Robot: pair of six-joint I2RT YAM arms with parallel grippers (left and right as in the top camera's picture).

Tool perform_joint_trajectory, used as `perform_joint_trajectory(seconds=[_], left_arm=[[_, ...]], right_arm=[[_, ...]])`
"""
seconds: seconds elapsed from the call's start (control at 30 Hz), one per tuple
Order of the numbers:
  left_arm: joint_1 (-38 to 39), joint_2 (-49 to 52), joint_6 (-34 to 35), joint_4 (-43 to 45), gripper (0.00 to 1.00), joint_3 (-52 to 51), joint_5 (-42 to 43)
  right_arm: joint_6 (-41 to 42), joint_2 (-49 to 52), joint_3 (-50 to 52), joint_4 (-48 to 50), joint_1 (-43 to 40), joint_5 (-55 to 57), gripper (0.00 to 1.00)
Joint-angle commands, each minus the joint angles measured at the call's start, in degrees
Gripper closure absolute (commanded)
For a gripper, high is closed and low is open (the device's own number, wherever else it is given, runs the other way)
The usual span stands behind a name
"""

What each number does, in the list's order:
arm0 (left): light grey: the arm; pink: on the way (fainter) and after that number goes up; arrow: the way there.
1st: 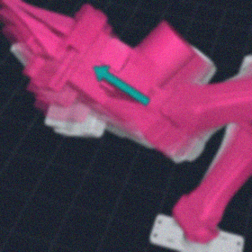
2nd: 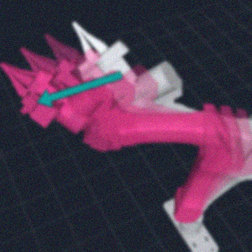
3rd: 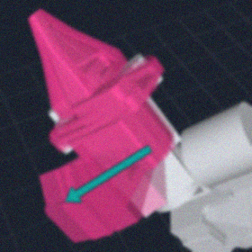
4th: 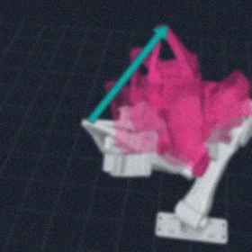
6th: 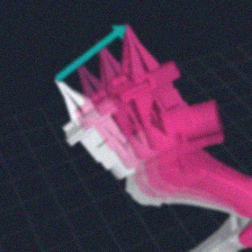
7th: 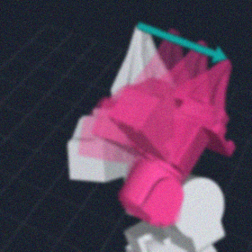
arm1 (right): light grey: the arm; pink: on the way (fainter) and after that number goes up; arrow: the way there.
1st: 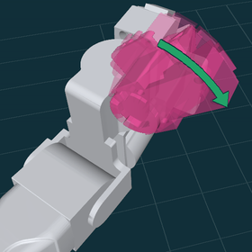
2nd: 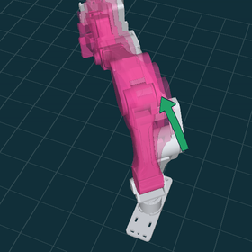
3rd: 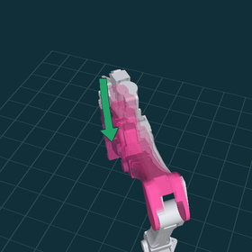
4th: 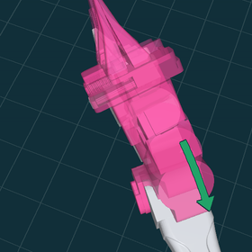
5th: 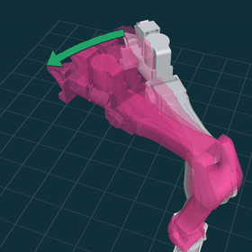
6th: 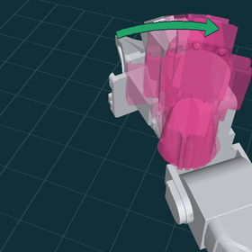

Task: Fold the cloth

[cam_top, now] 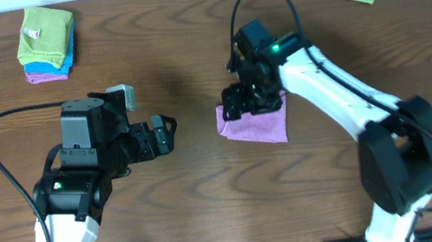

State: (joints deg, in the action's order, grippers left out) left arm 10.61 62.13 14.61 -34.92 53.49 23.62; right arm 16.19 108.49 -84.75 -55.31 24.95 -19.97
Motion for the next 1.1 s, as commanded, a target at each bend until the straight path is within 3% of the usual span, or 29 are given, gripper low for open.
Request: perform_joint_trajectory(seconds=[0.0, 0.03, 0.07, 0.17, 0.27, 0.57, 0.83, 1.07], left_arm=[[-0.1, -0.3, -0.4, 0.6, 0.04, 1.0, 0.0], [-0.1, -0.2, -0.4, 0.9, 0.02, 1.0, 0.0], [-0.1, -0.1, -0.4, 1.2, 0.0, 1.0, 0.0], [-0.1, 1.5, 0.5, 1.8, 0.06, 1.0, 0.0], [-0.1, 5.5, 2.2, 2.9, 0.02, 0.9, 2.1], [0.0, 28.1, 3.6, 22.9, 0.04, 0.0, 26.0], [3.0, 43.1, 8.9, 35.7, 0.05, 0.0, 28.7], [6.1, 47.8, 14.2, 43.4, 0.05, 0.0, 28.7]], right_arm=[[-1.7, -4.7, -1.9, -1.1, -0.6, 5.2, 0.7], [-1.7, -5.2, -1.9, -1.6, -0.7, 6.8, 0.92], [-1.7, -5.6, -1.9, -2.2, -0.7, 8.5, 0.98], [-1.7, -5.7, -1.6, -3.2, -1.2, 11.7, 0.98], [-1.4, -5.7, -0.4, -3.2, -1.8, 13.7, 0.99], [-1.5, -5.7, 0.1, -7.1, -9.5, 15.4, 0.99], [-6.0, -5.7, 0.8, -7.4, -16.5, 10.7, 0.98], [-5.4, -5.0, 7.6, -0.9, -17.0, 10.7, 0.98]])
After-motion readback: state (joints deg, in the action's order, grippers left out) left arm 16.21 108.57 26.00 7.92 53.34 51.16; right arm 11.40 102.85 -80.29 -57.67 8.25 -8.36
